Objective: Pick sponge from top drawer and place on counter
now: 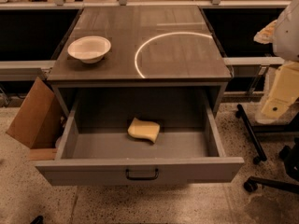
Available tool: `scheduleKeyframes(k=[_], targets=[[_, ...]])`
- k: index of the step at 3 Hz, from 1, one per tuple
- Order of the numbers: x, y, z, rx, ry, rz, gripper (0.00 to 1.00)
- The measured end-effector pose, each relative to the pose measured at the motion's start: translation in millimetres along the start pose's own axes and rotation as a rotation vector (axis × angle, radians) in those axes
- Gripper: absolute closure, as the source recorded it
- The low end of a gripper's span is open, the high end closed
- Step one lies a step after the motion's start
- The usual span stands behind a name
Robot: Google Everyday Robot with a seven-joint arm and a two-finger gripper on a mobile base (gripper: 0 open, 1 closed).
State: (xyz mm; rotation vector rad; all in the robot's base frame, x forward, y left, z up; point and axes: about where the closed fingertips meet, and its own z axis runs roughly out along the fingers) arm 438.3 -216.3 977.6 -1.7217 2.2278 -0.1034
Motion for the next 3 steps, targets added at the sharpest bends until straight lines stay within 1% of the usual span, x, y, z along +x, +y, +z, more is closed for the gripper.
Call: scheduleKeyframes(k=[1,2,3], targets=[[0.0,0.0,0.0,0.000,0.000,0.000,0.00],[-14.0,12.7,15.5,-0.067,-0.085,0.030,0.00],[-49.9,45.8,49.6,-0.198,-0.235,0.099,0.00]])
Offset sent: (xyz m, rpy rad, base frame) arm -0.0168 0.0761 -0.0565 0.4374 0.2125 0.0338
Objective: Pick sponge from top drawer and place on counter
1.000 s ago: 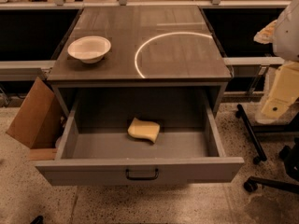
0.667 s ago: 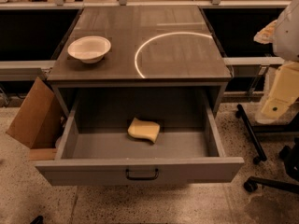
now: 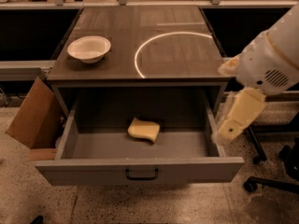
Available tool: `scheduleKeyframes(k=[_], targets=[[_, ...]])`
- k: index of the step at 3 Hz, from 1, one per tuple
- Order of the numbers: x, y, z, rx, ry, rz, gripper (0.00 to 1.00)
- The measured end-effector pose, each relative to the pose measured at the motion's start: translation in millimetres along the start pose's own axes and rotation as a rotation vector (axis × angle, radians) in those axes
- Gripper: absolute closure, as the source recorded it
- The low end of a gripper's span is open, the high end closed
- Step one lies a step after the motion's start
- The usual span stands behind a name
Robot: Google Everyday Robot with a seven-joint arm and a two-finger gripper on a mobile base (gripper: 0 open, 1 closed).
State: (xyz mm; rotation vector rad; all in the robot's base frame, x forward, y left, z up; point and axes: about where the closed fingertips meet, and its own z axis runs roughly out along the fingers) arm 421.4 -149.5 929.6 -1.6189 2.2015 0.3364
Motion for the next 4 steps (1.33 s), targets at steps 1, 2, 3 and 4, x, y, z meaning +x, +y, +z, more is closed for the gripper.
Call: scheduleKeyframes(k=[1,2,3,4], targets=[[-33.8,32.7,33.6,-0.122,-0.156,0.078,0.00],[-53.0,44.1,29.1,-0.160,-0.221,0.087,0.00],[-52.7,45.0,33.8,-0.163,-0.221,0.091,0.00],[-46.7,48.6,77.3,-0.183,-0.202,0.123,0.00]])
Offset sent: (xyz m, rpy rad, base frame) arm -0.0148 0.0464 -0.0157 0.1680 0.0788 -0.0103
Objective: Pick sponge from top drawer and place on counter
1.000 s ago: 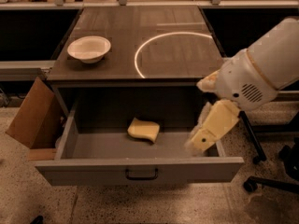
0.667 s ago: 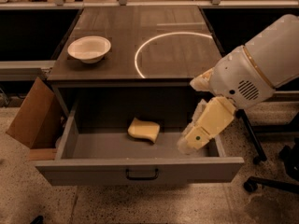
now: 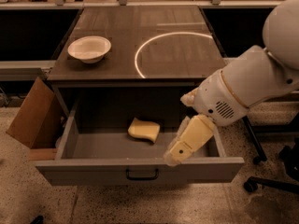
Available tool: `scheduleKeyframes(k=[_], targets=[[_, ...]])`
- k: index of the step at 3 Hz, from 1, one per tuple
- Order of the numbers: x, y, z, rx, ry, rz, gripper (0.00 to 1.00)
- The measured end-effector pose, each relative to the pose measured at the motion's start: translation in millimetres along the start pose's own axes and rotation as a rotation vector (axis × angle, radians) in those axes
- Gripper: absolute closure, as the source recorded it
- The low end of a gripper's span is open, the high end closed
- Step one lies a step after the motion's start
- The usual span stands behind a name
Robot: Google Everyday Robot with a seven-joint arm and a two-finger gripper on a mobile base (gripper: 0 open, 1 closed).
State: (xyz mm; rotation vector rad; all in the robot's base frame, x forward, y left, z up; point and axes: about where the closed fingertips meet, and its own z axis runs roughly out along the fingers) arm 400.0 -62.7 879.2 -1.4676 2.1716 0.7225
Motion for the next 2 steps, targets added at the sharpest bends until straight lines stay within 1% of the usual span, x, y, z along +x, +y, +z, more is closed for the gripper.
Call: scheduleKeyframes(k=[1,2], targets=[[10.5,-15.5,57.1,0.008,-0.041,0.013,0.00],[10.5,-15.5,57.1,0.007,-0.041,0.013,0.00]])
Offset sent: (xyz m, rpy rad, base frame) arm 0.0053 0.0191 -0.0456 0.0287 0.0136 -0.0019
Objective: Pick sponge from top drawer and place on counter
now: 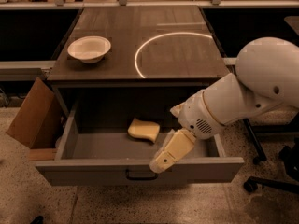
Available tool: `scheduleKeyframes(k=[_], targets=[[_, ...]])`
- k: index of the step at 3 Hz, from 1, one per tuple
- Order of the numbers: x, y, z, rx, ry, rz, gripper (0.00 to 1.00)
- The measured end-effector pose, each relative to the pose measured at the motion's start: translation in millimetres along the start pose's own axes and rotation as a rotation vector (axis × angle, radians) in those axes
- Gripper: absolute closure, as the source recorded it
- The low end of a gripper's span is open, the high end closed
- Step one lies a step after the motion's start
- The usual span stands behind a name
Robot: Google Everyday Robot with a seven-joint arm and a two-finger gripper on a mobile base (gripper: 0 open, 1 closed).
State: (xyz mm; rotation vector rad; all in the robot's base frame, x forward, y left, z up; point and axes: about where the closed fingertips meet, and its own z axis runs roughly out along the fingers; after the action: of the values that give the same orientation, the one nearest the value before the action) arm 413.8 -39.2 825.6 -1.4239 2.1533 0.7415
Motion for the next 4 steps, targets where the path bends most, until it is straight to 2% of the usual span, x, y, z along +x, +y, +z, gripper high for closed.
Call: scheduleKeyframes(k=[1,2,3,4], targets=[[0.6,-13.1,4.2,0.051,-0.005,-0.016,0.00],[0.7,-47.0,17.7,0.112,-0.063,-0.059,0.00],[-1.0,-108.8,64.9,0.119,-0.112,-0.090,0.00],[-0.4,-118.0,77.0,0.122,-0.122,-0.098,0.00]])
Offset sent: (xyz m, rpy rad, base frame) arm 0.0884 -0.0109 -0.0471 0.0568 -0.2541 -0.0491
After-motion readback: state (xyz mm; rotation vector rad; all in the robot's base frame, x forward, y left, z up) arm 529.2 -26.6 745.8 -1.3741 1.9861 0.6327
